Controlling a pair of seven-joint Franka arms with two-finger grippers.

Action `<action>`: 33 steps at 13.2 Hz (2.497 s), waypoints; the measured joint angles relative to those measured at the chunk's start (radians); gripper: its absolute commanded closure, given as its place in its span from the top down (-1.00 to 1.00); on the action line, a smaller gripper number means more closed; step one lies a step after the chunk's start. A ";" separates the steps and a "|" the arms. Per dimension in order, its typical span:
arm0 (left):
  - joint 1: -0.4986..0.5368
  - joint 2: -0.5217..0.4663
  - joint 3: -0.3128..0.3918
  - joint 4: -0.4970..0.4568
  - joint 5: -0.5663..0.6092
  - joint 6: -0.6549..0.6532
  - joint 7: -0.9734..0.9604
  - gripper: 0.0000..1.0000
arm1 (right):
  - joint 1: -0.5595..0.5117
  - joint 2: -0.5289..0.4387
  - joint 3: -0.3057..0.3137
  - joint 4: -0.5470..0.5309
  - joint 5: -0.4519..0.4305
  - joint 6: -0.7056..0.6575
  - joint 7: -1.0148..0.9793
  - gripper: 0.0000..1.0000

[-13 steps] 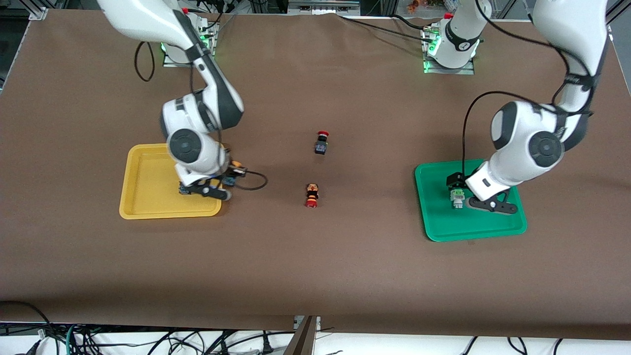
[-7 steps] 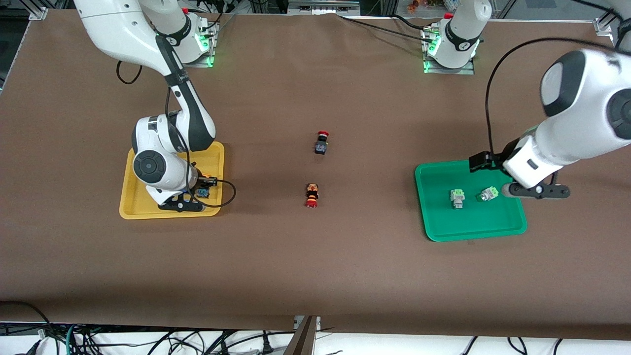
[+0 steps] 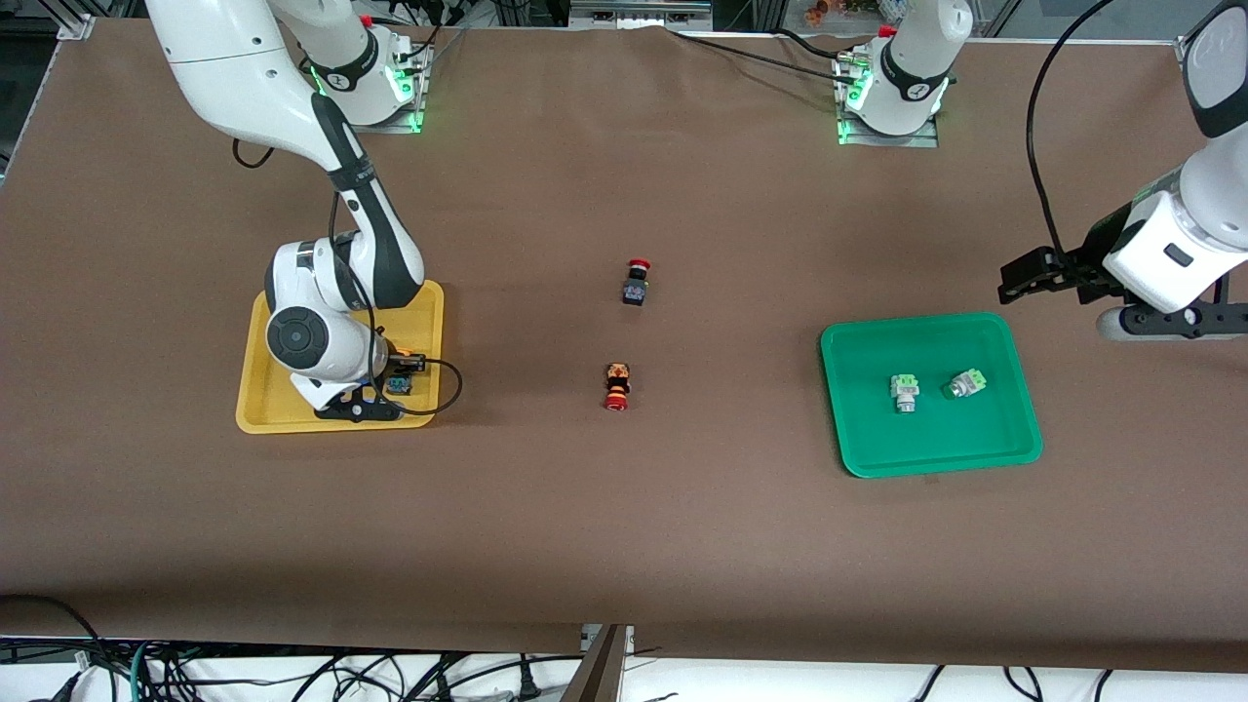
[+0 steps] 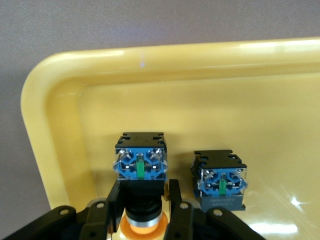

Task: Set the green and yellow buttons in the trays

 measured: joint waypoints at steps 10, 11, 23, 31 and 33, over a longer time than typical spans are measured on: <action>0.000 0.008 0.000 0.024 0.000 -0.033 -0.009 1.00 | 0.009 -0.016 0.016 0.011 0.032 -0.002 0.066 0.98; 0.000 0.011 0.000 0.028 0.000 -0.034 -0.009 1.00 | 0.009 -0.032 0.016 0.020 0.033 -0.013 0.067 0.98; 0.000 0.022 0.001 0.041 0.001 -0.036 -0.009 1.00 | 0.010 -0.486 0.016 0.083 0.003 -0.360 0.066 0.99; 0.001 0.026 0.001 0.055 0.001 -0.037 -0.009 1.00 | -0.007 -0.552 -0.129 0.128 -0.075 -0.458 -0.153 0.99; 0.001 0.030 0.001 0.056 0.001 -0.039 -0.009 1.00 | -0.001 -0.536 -0.123 0.158 -0.075 -0.458 -0.153 0.99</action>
